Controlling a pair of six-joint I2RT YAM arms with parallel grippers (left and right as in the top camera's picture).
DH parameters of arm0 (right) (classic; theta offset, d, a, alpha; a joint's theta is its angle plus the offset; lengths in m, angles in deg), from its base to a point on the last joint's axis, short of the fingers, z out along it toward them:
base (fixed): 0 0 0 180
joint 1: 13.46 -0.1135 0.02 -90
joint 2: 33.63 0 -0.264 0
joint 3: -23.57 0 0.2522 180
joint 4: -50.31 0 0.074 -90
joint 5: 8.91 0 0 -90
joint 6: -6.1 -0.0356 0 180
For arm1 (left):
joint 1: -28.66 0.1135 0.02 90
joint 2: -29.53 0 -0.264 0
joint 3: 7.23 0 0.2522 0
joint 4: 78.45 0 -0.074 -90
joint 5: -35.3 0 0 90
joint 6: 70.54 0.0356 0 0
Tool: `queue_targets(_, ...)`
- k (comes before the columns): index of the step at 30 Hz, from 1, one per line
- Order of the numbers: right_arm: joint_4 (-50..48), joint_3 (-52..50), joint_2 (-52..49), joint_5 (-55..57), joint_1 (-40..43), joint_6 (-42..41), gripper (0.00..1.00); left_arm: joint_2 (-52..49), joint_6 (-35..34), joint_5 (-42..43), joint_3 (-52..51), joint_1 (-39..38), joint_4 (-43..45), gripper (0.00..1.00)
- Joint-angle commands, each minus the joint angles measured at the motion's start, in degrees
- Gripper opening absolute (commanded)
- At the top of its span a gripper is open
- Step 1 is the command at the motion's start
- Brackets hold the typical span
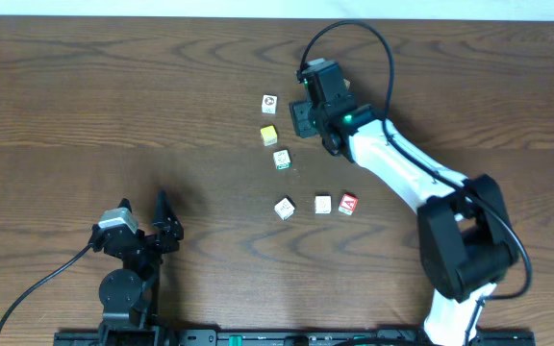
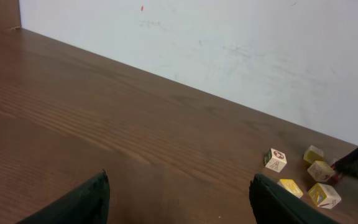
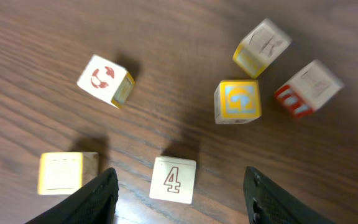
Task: Lift 5 blocks
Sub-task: 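Lift the 4 block and swing it to the right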
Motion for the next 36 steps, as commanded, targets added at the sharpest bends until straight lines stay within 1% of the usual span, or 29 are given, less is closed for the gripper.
queue_targets(1,-0.79,0.17,-3.58,0.39,-0.50,0.02,0.62,0.31,-0.09,-0.76,-0.98,0.09,-2.36,0.72)
queue_targets(7,-1.64,0.17,-6.10,0.28,-0.66,0.04,0.61,0.31,-0.09,-0.76,-0.98,0.09,-2.36,0.72)
queue_targets(9,-1.84,0.17,-6.75,0.31,-0.66,0.04,0.59,0.31,-0.09,-0.76,-0.98,0.09,-2.36,0.73)
queue_targets(10,-1.92,0.17,-7.28,0.31,-0.66,0.04,0.54,0.31,-0.09,-0.76,-0.98,0.09,-2.36,0.73)
queue_targets(13,-1.92,0.17,-8.02,0.31,-0.66,0.04,0.51,0.31,-0.09,-0.76,-0.98,0.09,-2.38,0.73)
queue_targets(16,-1.92,0.17,-8.31,0.31,-0.66,0.04,0.50,0.31,-0.09,-0.76,-0.98,0.09,-2.36,0.73)
queue_targets(19,-1.99,0.17,-8.33,0.31,-0.70,0.04,0.54,0.31,-0.09,-0.76,-0.98,0.09,-2.36,0.72)
queue_targets(21,-2.03,0.17,-8.35,0.31,-0.70,0.04,0.53,0.31,-0.09,-0.76,-0.98,0.09,-2.36,0.72)
queue_targets(22,-2.05,0.17,-8.35,0.31,-0.70,0.04,0.44,0.31,-0.09,-0.76,-0.98,0.09,-2.36,0.72)
queue_targets(28,-1.95,0.17,-8.35,0.28,-0.72,0.02,0.29,0.31,-0.09,-0.76,-0.98,0.09,-2.36,0.73)
queue_targets(32,-1.49,0.17,-8.35,0.31,-1.05,0.02,0.24,0.31,-0.09,-0.76,-0.98,0.09,-2.36,0.73)
queue_targets(36,-1.40,0.39,-8.00,0.33,-1.40,-0.02,0.23,0.31,-0.09,-0.76,-0.98,0.09,-2.36,0.72)
